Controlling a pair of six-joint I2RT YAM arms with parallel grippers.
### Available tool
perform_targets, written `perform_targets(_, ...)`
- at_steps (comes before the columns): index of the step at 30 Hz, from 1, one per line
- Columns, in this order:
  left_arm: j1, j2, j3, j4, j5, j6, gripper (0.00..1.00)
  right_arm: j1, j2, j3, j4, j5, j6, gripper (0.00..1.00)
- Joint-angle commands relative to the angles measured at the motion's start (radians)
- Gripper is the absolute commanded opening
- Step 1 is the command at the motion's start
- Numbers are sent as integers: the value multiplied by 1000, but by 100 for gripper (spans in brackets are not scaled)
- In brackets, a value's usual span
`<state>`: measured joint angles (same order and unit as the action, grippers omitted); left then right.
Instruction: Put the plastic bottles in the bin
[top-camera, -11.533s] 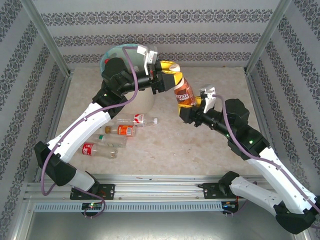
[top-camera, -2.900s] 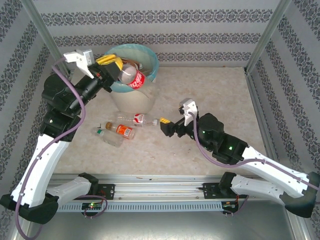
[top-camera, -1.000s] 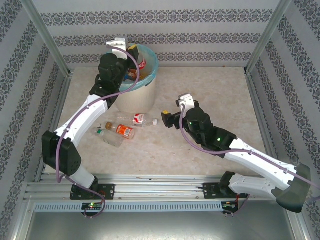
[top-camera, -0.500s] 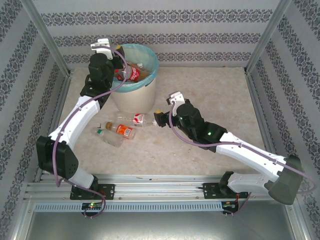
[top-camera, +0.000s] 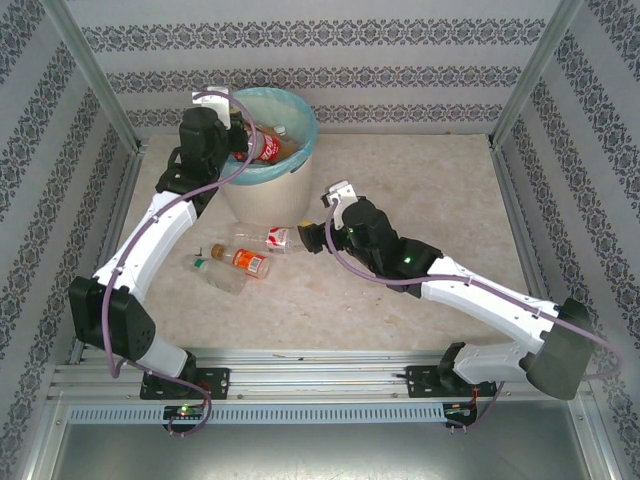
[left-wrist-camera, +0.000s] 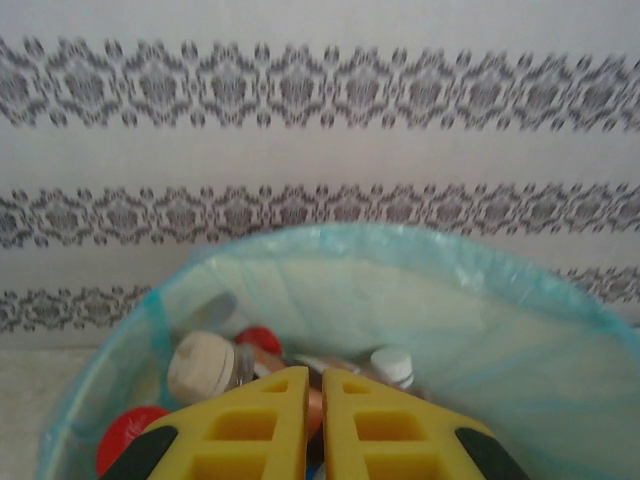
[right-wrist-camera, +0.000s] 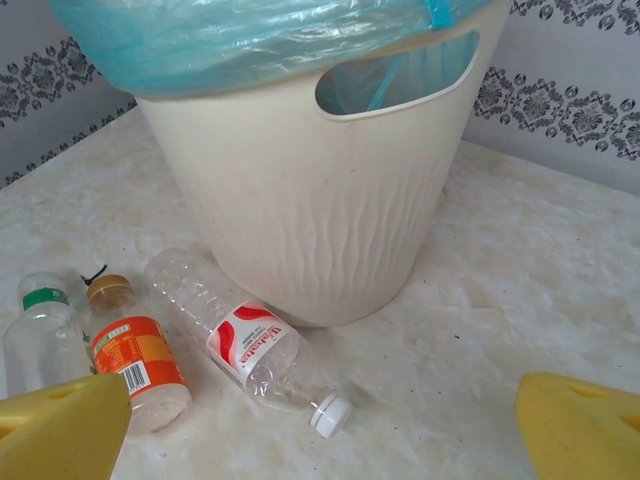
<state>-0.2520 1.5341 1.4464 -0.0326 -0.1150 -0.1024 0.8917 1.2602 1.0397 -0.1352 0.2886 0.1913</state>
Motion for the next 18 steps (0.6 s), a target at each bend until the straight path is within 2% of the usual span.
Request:
perform_targets(1, 28, 60, 9, -87, 45, -10, 12, -10, 22, 47, -17, -33, 19, 98)
perform_targets(8, 41, 93, 95, -114, 95, -19, 12, -10, 63, 96, -60, -70, 13, 98)
perform_targets(13, 47, 52, 119, -114, 105, -20, 13, -10, 100, 131, -79, -96, 2, 98)
perform_targets(18, 47, -40, 123, -111, 108, -23, 29, -9, 159, 202, -111, -168, -54, 98)
